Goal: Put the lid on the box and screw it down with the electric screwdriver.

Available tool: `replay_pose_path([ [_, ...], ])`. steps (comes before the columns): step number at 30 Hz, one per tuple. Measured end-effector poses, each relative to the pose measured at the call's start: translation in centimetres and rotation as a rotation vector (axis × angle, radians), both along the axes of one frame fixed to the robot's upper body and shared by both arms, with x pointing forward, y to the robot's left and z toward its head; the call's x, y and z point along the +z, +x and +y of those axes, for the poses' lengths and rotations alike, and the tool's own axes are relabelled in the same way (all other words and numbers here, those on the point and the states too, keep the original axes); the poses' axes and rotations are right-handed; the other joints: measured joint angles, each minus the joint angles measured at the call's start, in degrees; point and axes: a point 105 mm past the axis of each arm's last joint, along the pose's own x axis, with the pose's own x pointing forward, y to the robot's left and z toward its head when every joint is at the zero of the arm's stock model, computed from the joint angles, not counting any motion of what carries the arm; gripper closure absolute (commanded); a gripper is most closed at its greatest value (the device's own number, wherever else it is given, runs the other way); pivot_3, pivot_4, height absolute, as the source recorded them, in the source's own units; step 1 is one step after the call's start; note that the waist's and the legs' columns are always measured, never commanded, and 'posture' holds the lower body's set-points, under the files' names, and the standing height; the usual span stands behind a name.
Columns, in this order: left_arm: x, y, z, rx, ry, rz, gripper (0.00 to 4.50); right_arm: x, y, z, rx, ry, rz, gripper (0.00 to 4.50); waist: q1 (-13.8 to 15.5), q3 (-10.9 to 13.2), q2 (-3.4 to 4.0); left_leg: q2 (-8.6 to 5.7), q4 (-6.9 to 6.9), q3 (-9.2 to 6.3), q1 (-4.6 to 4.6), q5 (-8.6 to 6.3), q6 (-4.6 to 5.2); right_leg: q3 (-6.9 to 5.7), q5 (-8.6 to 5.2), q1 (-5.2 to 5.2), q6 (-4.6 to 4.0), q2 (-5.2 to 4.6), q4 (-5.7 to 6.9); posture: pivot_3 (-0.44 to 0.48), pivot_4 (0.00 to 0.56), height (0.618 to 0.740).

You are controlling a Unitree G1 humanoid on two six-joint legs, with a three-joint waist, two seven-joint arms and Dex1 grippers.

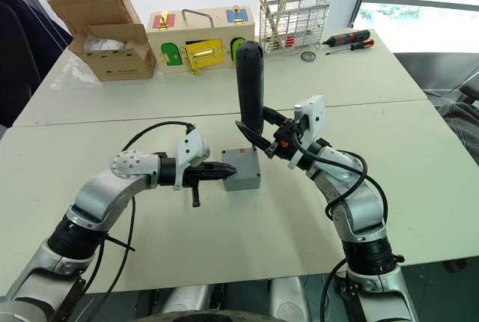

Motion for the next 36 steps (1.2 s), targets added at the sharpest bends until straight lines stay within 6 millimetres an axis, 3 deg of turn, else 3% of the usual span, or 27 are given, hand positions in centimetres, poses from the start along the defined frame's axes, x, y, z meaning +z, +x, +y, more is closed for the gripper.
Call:
replay_pose_path([
  [4, -0.2, 0.0, 0.0, 0.006, 0.006, -0.001, 4.50, -0.2, 0.1, 0.0, -0.002, 0.006, 0.010, 2.64, 0.0, -0.1, -0.05, 0.00, -0.24, 0.01, 0.41, -0.03, 0.04, 0.01, -0.01, 0.31, 0.00, -0.01, -0.08, 0.000, 0.150, 0.734],
  [6, -0.4, -0.1, 0.0, 0.005, 0.012, 0.002, 4.50, -0.4, 0.2, 0.0, -0.001, 0.005, 0.018, 2.64, 0.0, -0.2, -0.04, 0.00, -0.67, 0.01, 0.92, -0.03, 0.05, -0.01, -0.04, 0.91, 0.03, 0.05, -0.73, 0.000, 0.150, 0.734],
  [14, -0.9, -0.1, 0.0, 0.000, 0.038, -0.025, 4.50, -1.0, 0.2, 0.0, -0.003, -0.007, 0.028, 2.64, 0.0, -1.0, -0.21, 0.05, -0.75, -0.02, 1.08, -0.04, 0.06, -0.03, -0.04, 1.08, 0.02, 0.06, -0.81, 0.000, 0.150, 0.734],
  [19, -1.2, -0.1, 0.0, -0.003, 0.051, -0.030, 4.50, -1.4, 0.4, 0.0, -0.007, 0.002, 0.030, 2.64, 0.0, -1.0, -0.28, 0.09, -0.93, -0.02, 1.75, -0.14, 0.14, -0.04, -0.19, 1.70, 0.03, 0.04, -0.96, 0.000, 0.150, 0.734],
  [36, -1.3, 0.0, 0.0, 0.003, 0.059, -0.032, 4.50, -2.0, 1.0, -0.5, -0.046, 0.111, 0.069, 2.64, 0.0, -1.3, -0.33, 0.11, -0.93, -0.10, 1.77, -0.18, 0.10, -0.07, -0.24, 1.71, 0.01, 0.03, -0.96, 0.000, 0.150, 0.734],
])
